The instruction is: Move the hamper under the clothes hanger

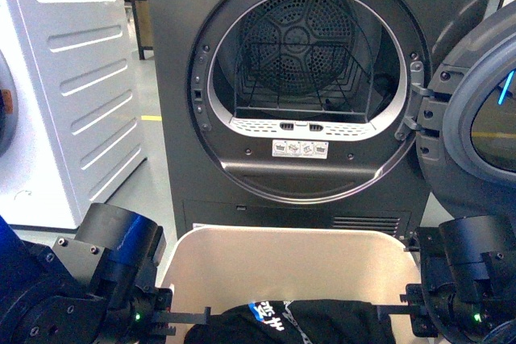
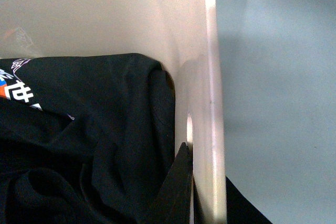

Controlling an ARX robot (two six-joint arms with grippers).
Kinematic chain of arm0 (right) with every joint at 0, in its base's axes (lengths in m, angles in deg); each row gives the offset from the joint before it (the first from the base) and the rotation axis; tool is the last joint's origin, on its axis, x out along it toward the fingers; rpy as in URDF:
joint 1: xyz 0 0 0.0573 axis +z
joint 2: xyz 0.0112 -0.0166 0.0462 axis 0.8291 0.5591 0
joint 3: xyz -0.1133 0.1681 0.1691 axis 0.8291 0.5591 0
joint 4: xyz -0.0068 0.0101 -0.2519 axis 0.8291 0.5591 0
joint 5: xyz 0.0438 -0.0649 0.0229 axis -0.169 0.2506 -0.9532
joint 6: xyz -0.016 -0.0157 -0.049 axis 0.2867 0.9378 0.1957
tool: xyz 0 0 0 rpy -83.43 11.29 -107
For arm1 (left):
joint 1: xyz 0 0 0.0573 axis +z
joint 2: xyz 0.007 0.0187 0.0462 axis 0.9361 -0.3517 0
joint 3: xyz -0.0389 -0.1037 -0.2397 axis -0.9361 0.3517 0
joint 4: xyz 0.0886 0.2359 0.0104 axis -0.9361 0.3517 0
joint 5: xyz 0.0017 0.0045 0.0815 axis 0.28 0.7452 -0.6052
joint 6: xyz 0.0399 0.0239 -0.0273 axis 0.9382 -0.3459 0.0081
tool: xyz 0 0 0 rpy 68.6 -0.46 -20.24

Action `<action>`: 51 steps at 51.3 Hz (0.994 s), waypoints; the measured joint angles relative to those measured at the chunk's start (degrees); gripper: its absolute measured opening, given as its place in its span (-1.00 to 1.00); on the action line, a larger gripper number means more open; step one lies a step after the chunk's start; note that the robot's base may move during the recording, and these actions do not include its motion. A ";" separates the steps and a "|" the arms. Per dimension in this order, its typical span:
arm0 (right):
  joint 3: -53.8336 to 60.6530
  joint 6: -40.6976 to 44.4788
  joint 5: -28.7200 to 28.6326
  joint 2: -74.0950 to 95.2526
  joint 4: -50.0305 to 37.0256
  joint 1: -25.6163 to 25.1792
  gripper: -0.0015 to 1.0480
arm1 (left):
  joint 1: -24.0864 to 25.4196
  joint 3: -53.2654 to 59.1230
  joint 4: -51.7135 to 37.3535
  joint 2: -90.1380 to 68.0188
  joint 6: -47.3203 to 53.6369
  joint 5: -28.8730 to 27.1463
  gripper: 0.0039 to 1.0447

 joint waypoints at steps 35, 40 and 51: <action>0.00 0.02 -0.02 0.00 0.00 0.00 -0.95 | 0.00 0.00 0.00 0.00 0.00 -0.02 -0.93; 0.00 0.02 -0.09 0.00 0.00 0.26 -0.95 | 0.09 0.15 0.00 0.00 0.00 -0.07 -0.93; -0.04 0.13 -0.85 -0.02 -0.09 1.40 -0.95 | 1.14 0.37 -0.13 0.17 0.07 -0.74 -0.93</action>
